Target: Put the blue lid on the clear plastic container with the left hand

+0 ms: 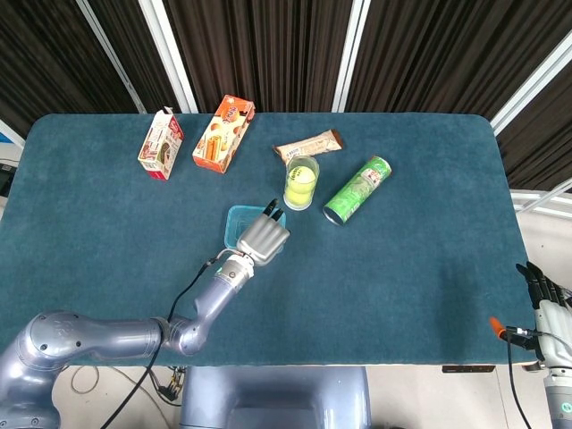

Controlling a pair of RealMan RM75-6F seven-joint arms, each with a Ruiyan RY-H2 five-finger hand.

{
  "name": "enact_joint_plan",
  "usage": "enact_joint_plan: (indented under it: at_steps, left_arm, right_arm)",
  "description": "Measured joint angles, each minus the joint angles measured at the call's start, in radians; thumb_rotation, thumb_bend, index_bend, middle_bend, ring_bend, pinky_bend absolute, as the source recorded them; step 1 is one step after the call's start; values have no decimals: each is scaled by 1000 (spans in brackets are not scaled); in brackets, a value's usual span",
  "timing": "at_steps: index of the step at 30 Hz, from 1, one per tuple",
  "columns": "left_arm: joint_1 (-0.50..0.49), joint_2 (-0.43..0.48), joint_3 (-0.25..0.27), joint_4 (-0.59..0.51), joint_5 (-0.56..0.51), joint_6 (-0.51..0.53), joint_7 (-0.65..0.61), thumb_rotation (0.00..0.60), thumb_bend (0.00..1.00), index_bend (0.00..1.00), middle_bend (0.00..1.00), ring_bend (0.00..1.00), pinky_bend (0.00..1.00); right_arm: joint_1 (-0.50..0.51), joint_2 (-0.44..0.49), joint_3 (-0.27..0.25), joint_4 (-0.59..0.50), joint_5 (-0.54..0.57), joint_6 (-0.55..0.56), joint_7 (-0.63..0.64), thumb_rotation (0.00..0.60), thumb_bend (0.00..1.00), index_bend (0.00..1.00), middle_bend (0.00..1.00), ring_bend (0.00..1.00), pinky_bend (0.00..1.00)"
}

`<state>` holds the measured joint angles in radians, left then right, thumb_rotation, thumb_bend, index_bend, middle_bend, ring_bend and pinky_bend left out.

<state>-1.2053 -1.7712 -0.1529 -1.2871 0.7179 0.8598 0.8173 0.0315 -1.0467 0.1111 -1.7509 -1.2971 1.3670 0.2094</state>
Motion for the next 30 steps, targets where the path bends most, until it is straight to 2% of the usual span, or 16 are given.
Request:
enact_joint_plan:
  at_steps: [19,30]
  left_arm:
    - [27,-35,31,63,74,10,-26,600,561,658,586,135,0]
    - [43,-50,37,95,79,-4,-24,600,561,659,586,135,0]
  right_arm:
    - [1,6,0,-5,3,-5,8,600,292,100,0,0,0]
    - [1,6,1,-4,2,-5,11,600,292,100,0,0,0]
